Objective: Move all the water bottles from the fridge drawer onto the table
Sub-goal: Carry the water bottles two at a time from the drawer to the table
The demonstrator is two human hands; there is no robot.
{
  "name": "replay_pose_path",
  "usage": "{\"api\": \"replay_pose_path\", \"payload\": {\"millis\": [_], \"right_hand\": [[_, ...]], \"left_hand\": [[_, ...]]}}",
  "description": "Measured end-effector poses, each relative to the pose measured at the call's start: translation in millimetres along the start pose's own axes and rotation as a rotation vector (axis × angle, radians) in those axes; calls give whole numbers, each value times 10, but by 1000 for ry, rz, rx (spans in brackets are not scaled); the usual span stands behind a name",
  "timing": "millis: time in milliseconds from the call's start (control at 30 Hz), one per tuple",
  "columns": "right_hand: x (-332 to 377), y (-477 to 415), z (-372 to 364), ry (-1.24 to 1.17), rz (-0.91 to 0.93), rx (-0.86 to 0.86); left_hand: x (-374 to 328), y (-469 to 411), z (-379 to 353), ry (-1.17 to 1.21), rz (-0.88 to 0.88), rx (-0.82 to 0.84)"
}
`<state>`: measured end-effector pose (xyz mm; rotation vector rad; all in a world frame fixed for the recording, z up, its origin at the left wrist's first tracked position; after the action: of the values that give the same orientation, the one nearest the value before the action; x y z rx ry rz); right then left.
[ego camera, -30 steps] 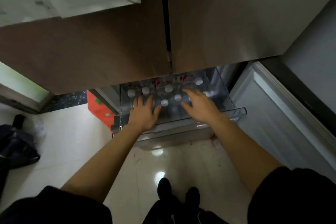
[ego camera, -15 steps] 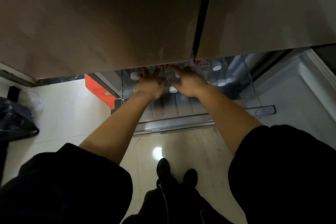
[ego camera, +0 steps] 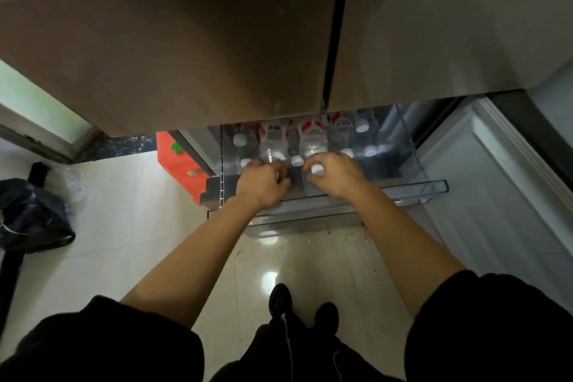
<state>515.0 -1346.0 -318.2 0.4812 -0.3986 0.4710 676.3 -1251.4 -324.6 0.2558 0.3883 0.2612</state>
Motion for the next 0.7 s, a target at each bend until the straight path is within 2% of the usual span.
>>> {"api": "replay_pose_path", "payload": {"millis": [200,267,367,500,700], "right_hand": [[53,489,330,-30,74,-387],[121,550,519,-99,55,-410],[209,586,654,-125,-38,-282],[216,568,582,-159,-123,-213],[95,538,372,-304,-231,-221]], "left_hand": [[-175,436,206,-18,-33,-468],[-180,463,374,-39,-47,-555],[-180,464,541,-43,-121,-489],[-168,472,454,-67,-151,-367],[-127,463,326,20,-106,-384]]}}
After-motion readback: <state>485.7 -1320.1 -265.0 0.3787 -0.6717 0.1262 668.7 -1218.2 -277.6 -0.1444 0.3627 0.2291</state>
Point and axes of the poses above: each hand's wrist, its own y-axis away from the middle knuckle, its own z-axis out of the back of the hand, x = y × z, the point moved 1 cm from there along -y, towards the middle knuckle, and after that the axes turned 7 degrees about -z, right-handed, at the moved point
